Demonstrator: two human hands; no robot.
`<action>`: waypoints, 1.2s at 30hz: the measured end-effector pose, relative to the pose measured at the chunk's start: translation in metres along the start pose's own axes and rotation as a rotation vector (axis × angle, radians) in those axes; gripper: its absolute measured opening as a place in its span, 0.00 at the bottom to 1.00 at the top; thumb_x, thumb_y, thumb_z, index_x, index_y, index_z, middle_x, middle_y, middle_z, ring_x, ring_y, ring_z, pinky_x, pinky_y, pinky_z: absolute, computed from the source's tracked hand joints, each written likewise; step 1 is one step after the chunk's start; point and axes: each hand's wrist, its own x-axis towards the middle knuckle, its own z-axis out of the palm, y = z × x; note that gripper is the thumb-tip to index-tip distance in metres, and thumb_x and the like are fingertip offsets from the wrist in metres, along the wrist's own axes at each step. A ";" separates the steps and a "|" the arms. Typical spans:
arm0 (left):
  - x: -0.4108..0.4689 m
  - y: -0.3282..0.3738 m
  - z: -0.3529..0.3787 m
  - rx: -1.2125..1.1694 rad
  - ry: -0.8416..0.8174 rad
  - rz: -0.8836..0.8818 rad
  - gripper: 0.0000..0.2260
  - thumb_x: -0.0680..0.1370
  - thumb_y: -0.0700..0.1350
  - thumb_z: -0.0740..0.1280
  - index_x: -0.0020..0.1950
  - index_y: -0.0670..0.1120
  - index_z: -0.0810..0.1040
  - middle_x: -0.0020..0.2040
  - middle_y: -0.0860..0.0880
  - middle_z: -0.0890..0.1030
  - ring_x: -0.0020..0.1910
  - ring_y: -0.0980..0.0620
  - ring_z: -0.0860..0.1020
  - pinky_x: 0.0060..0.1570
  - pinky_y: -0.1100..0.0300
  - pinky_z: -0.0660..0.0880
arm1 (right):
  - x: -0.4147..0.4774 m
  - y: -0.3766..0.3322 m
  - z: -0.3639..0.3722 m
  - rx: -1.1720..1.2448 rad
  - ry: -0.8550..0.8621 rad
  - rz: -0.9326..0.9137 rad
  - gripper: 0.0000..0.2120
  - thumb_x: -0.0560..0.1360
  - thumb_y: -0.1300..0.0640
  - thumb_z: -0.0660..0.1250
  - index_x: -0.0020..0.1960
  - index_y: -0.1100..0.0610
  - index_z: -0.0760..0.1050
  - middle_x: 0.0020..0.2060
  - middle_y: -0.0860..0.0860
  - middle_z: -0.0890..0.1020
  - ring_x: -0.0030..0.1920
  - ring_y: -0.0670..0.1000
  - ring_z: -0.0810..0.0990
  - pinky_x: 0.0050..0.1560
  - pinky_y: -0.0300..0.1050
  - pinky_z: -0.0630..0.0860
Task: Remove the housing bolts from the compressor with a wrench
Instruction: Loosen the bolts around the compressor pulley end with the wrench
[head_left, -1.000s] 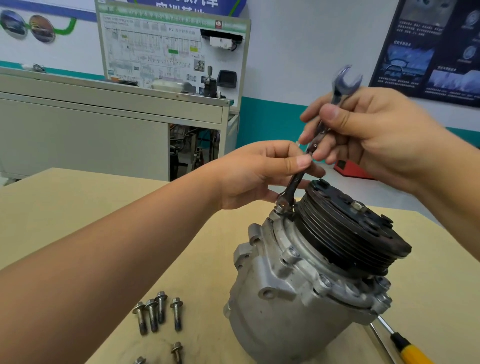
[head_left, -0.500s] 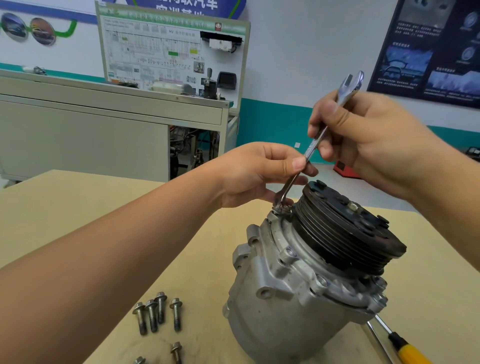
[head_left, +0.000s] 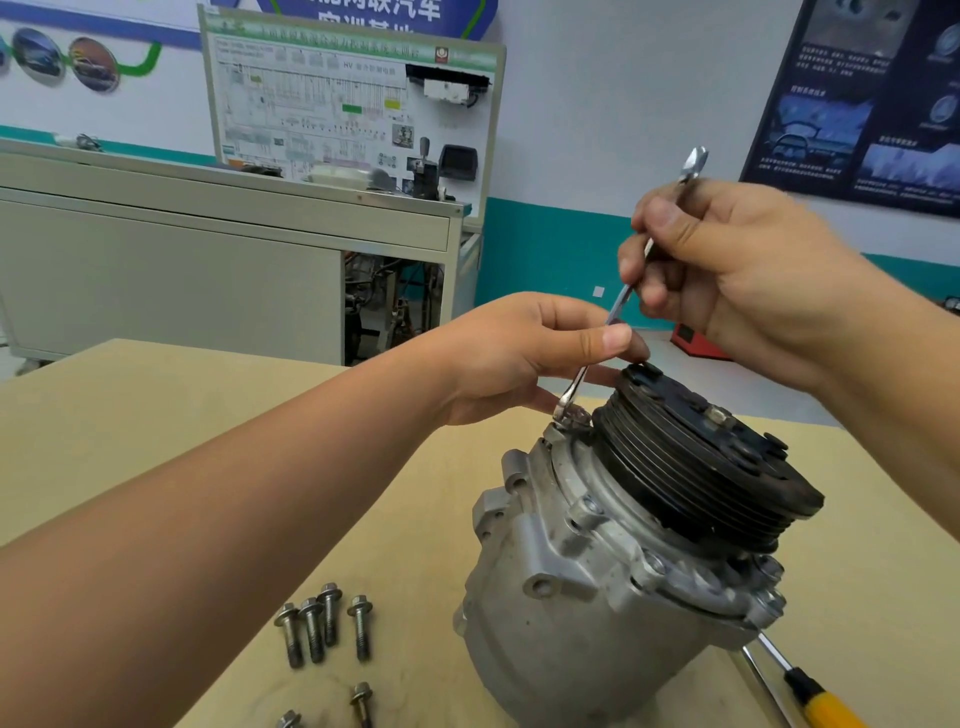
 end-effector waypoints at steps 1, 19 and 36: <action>0.000 -0.001 0.000 -0.013 -0.006 -0.005 0.08 0.69 0.49 0.67 0.43 0.49 0.83 0.47 0.52 0.83 0.49 0.55 0.82 0.54 0.50 0.77 | 0.000 0.001 0.000 0.012 -0.001 0.018 0.07 0.80 0.59 0.56 0.44 0.57 0.69 0.28 0.48 0.80 0.26 0.45 0.74 0.30 0.35 0.74; -0.001 0.002 0.004 -0.001 0.005 -0.008 0.14 0.79 0.48 0.61 0.39 0.50 0.84 0.47 0.52 0.83 0.46 0.58 0.80 0.43 0.60 0.79 | -0.008 0.005 0.004 -0.042 0.223 -0.076 0.05 0.79 0.59 0.61 0.44 0.56 0.70 0.28 0.53 0.82 0.22 0.45 0.76 0.24 0.35 0.72; -0.001 -0.001 0.013 0.015 0.015 0.004 0.10 0.79 0.47 0.61 0.47 0.47 0.82 0.42 0.53 0.83 0.42 0.57 0.81 0.40 0.64 0.77 | -0.021 0.004 0.001 -0.036 0.309 0.010 0.05 0.80 0.61 0.59 0.45 0.57 0.69 0.29 0.53 0.83 0.23 0.47 0.78 0.24 0.36 0.73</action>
